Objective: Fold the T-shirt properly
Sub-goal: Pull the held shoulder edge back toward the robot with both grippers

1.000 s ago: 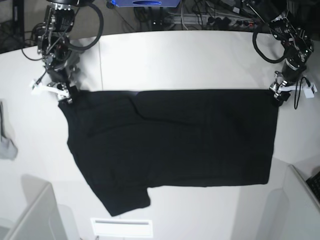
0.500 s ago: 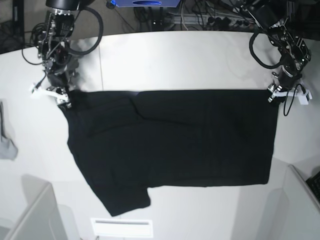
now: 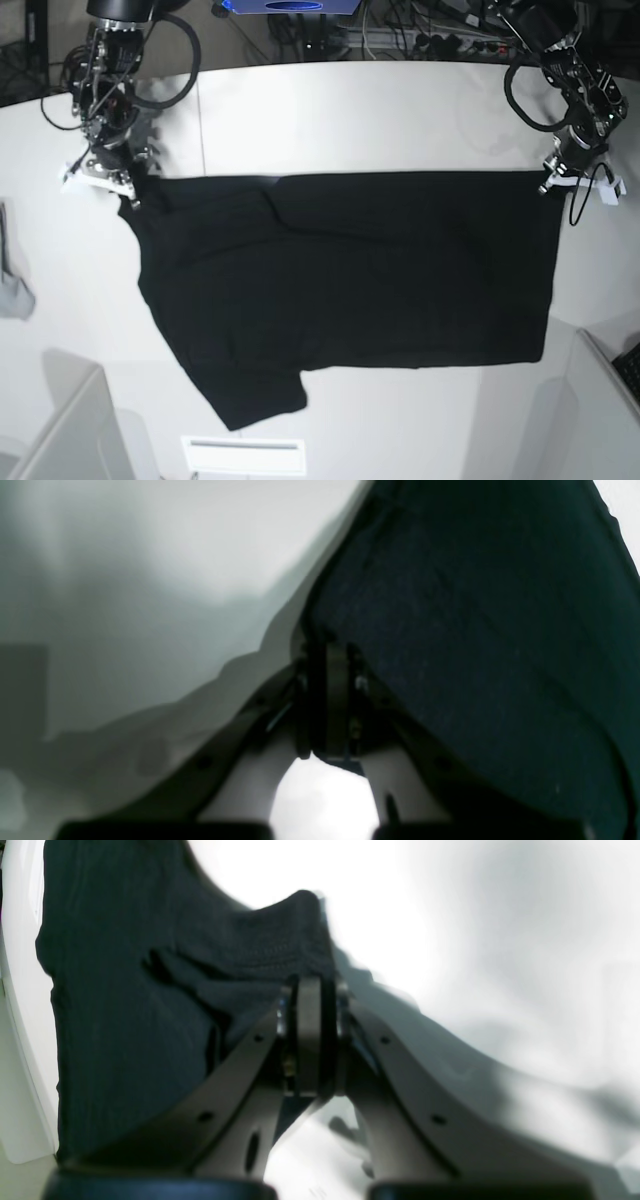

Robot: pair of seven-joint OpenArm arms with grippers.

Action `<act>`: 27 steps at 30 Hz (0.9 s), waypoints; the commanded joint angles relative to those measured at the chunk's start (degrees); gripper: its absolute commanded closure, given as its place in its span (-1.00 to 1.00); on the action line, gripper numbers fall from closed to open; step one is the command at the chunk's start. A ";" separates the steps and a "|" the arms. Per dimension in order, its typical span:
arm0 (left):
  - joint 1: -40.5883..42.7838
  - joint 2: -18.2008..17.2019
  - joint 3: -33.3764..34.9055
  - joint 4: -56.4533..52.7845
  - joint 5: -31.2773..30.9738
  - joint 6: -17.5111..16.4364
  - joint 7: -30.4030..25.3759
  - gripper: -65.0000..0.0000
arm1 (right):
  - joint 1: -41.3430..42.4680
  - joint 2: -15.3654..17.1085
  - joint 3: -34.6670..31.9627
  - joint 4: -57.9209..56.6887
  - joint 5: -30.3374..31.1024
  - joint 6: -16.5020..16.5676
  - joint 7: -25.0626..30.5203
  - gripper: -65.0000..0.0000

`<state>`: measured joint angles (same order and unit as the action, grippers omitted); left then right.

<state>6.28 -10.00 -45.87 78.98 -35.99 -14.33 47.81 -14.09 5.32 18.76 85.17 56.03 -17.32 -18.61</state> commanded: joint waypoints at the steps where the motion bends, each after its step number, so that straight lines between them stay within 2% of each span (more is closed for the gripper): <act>1: 0.44 -1.12 -0.33 1.42 0.16 0.13 -0.74 1.00 | -1.08 0.26 0.18 0.59 -0.60 -1.98 -1.48 1.00; 19: 13.80 -0.77 -0.33 13.99 -0.10 0.04 -0.74 1.00 | -14.26 -0.09 0.18 13.52 -0.51 -1.98 -1.56 1.00; 27: 19.61 -0.77 -0.59 18.91 -0.10 0.04 -0.74 1.00 | -19.19 -0.18 0.18 15.19 -0.51 -1.98 -1.56 1.00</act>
<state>25.76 -9.87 -45.93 96.79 -36.01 -14.17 48.10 -32.75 4.69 18.74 99.70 55.77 -18.87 -20.32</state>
